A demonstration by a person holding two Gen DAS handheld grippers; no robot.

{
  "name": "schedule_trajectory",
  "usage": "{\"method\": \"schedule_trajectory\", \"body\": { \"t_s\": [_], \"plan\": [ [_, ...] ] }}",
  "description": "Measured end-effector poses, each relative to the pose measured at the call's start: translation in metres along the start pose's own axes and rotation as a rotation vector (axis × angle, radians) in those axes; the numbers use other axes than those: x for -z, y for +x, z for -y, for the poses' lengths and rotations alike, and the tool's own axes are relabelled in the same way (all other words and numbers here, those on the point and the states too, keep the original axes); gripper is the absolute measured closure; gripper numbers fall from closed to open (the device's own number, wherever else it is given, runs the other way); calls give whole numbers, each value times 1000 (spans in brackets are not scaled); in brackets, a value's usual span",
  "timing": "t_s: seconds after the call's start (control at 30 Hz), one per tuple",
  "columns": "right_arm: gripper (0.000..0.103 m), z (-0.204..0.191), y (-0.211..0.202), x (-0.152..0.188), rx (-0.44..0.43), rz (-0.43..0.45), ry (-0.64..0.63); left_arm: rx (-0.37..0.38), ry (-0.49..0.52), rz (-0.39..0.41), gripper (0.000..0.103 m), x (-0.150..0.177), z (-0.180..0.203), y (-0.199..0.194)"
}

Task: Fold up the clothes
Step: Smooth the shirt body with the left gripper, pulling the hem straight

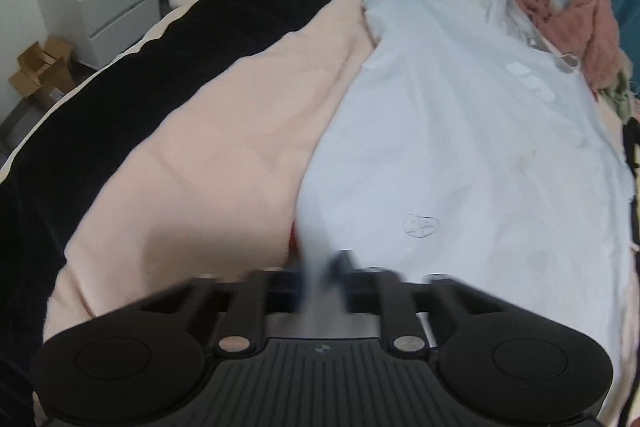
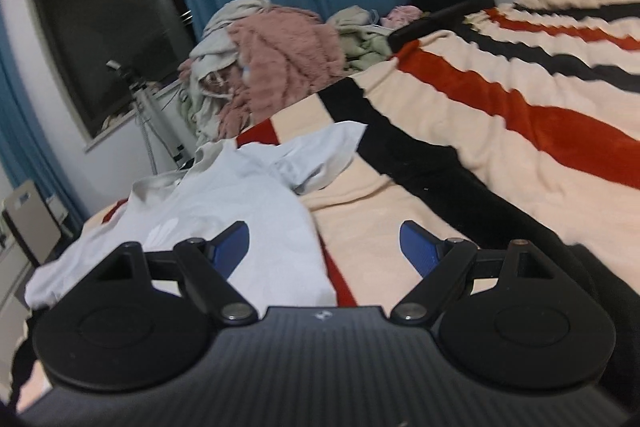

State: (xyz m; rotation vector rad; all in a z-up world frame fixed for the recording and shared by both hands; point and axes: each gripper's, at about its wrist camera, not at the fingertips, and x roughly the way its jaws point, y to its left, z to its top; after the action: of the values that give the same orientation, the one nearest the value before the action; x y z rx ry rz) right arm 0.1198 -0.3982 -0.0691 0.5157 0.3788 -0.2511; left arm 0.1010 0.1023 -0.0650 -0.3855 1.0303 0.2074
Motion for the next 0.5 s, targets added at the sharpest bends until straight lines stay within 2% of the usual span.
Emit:
{"method": "schedule_trajectory", "body": {
  "t_s": [0.07, 0.17, 0.27, 0.4, 0.47, 0.5],
  "plan": [
    [19, 5, -4, -2, 6, 7, 23, 4, 63, -3, 100, -5, 3, -12],
    [19, 6, -8, -4, 6, 6, 21, -57, 204, 31, 100, -13, 7, -33],
    [19, 4, -10, -5, -3, 0, 10, -149, 198, 22, 100, -28, -9, -39],
    [19, 1, -9, -6, -34, -23, 11, -162, 156, -32, 96, -34, -20, -33],
    [19, -1, -8, -5, -56, -39, 16, -151, 156, -29, 74, -34, -19, -35],
    [19, -2, -7, -4, -71, -48, 22, -140, 161, -12, 52, -34, -16, -38]
  ]
}}
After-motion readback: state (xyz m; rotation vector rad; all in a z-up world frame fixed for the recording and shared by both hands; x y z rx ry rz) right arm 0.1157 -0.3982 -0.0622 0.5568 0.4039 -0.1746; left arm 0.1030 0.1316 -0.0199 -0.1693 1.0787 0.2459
